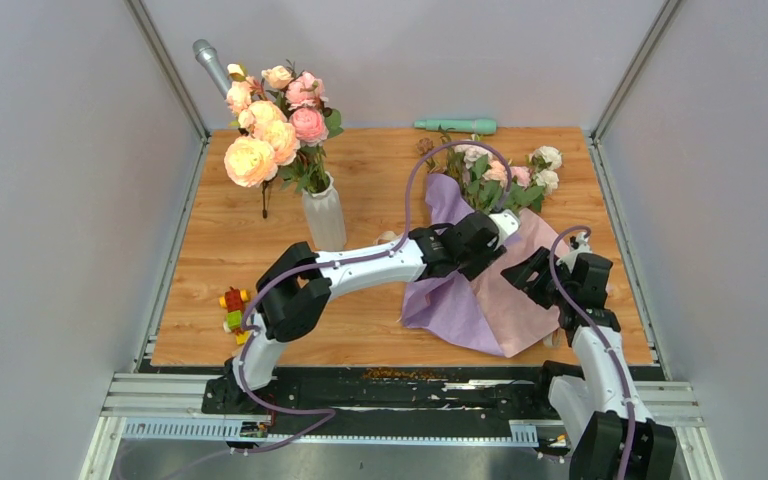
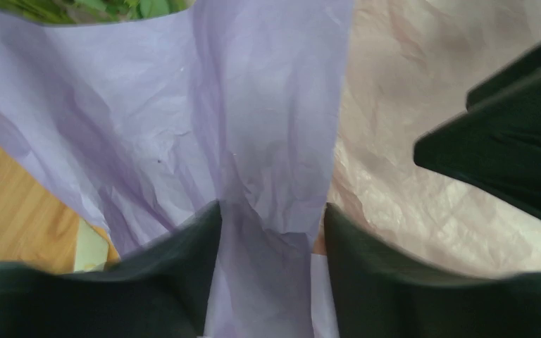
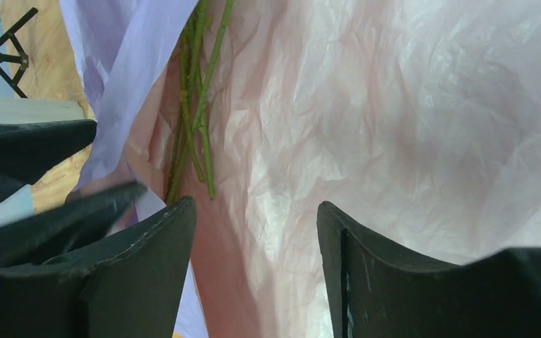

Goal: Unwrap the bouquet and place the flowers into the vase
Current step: Unfold the wrapping paper at the center of the board.

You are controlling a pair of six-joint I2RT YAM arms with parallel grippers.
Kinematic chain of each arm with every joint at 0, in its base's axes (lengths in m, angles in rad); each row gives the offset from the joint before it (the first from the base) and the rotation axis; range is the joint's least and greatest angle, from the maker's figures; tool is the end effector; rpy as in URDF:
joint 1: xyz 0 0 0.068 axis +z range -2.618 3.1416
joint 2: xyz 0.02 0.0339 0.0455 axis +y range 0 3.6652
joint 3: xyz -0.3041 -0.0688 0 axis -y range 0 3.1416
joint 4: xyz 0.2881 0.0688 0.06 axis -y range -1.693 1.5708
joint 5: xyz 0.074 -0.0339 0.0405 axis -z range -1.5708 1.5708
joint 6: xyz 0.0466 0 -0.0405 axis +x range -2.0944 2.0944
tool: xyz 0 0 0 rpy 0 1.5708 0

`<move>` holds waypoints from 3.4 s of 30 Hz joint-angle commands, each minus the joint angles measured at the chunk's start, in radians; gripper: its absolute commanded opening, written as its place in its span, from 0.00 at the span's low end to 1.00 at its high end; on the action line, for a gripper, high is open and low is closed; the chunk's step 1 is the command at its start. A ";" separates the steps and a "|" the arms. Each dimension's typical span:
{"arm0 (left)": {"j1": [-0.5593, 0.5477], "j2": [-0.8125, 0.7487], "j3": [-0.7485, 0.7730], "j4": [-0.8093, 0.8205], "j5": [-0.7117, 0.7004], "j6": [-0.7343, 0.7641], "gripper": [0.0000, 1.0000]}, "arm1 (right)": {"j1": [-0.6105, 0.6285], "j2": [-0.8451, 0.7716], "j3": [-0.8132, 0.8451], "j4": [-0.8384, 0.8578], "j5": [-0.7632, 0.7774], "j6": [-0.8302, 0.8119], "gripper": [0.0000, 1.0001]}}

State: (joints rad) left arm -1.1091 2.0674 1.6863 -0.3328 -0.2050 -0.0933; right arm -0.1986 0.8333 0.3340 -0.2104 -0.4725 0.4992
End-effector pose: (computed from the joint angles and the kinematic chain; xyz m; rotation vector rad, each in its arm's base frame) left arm 0.2513 -0.4838 0.2511 1.0224 2.0586 -0.3984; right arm 0.1853 -0.0157 0.1781 0.5395 2.2165 0.6957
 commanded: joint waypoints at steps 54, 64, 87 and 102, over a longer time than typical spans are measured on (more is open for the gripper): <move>0.135 -0.259 -0.455 -0.250 -0.609 -0.184 0.01 | 0.002 0.321 0.056 -0.001 0.303 0.123 0.59; 0.135 -0.276 -0.425 -0.310 -0.536 -0.184 0.12 | 0.002 0.256 0.081 0.000 0.236 0.079 0.64; 0.135 -0.577 -0.433 -0.250 -0.207 -0.224 0.93 | 0.006 -0.060 0.043 0.201 -0.369 -0.087 0.93; 0.155 -0.829 -0.750 -0.154 -0.050 -0.378 1.00 | 0.108 0.133 0.004 0.388 -0.476 -0.051 0.95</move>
State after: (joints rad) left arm -0.9653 1.2949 1.0019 -0.5430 -0.3111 -0.3882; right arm -0.1299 0.9295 0.3195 0.0834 -0.8886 0.4473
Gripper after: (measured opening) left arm 0.997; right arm 0.949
